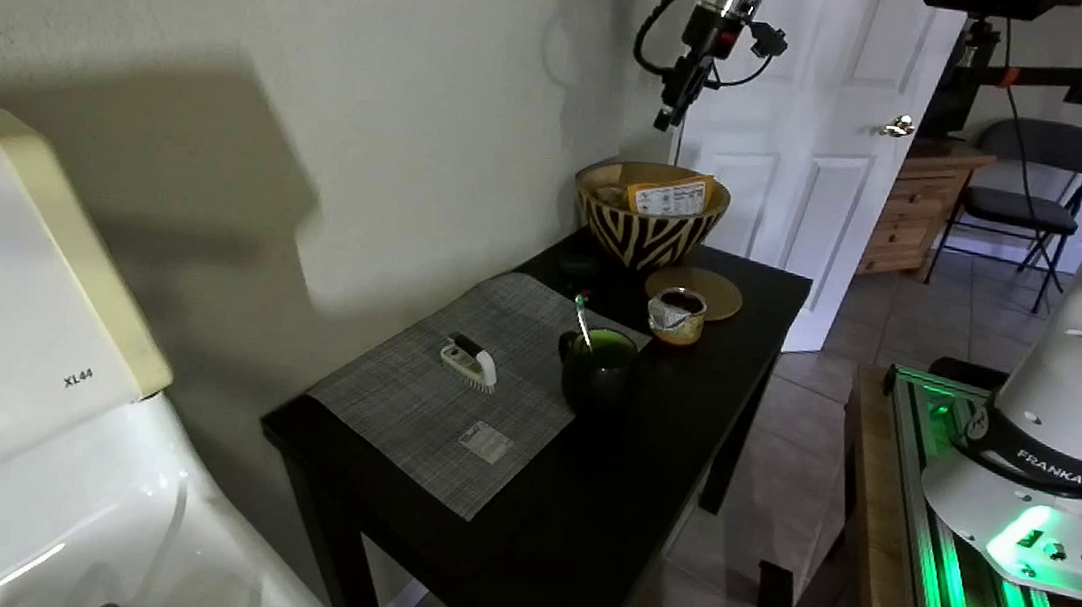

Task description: Put the packet in the bowl

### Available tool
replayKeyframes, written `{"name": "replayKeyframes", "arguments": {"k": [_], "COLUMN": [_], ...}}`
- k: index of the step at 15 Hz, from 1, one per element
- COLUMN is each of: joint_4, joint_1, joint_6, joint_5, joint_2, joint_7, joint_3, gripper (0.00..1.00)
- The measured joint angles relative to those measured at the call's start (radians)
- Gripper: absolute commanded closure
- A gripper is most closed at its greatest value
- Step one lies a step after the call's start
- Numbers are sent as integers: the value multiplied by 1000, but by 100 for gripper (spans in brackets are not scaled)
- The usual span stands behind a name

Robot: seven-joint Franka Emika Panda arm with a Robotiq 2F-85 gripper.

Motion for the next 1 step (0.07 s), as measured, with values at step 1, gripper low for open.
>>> {"name": "replayKeyframes", "arguments": {"k": [1], "joint_4": [-22], "joint_1": [23], "joint_6": [0], "joint_5": [1], "joint_2": [-29], "joint_7": [8], "joint_3": [18], "gripper": [0]}}
